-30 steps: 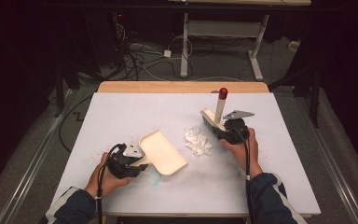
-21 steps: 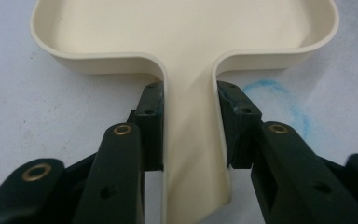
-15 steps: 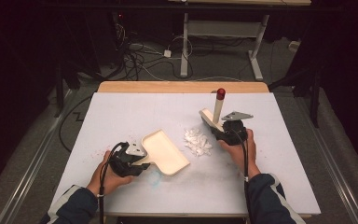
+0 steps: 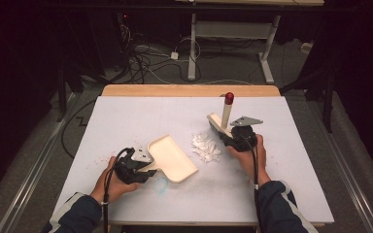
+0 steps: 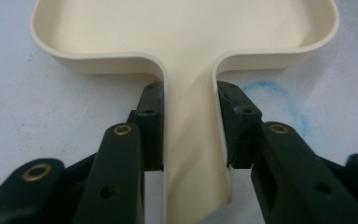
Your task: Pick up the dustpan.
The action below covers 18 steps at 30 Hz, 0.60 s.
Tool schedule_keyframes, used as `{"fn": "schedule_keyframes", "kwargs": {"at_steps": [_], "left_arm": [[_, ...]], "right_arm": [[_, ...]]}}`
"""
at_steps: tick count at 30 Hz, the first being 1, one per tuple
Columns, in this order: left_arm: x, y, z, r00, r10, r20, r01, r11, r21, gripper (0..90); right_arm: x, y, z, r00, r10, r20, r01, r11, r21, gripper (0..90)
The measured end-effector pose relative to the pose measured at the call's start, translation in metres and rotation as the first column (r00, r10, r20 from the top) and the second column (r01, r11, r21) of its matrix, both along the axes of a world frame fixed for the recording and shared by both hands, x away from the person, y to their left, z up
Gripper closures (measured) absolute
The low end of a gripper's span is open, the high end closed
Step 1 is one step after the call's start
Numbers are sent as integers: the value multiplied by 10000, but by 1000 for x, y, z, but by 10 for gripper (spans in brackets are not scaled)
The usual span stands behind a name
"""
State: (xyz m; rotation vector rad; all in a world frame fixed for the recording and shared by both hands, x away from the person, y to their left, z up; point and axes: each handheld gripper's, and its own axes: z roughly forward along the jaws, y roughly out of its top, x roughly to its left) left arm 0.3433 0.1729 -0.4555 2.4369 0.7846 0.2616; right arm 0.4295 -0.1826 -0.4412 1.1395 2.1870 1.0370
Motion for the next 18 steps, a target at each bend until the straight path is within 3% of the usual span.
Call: {"fn": "schedule_keyframes", "kwargs": {"at_steps": [18], "left_arm": [[0, -1, 1, 9999, -90, -69, 90, 10000, -15, 639]], "right_arm": [[-2, 2, -3, 9995, -67, 294, 63, 9999, 161, 675]]}}
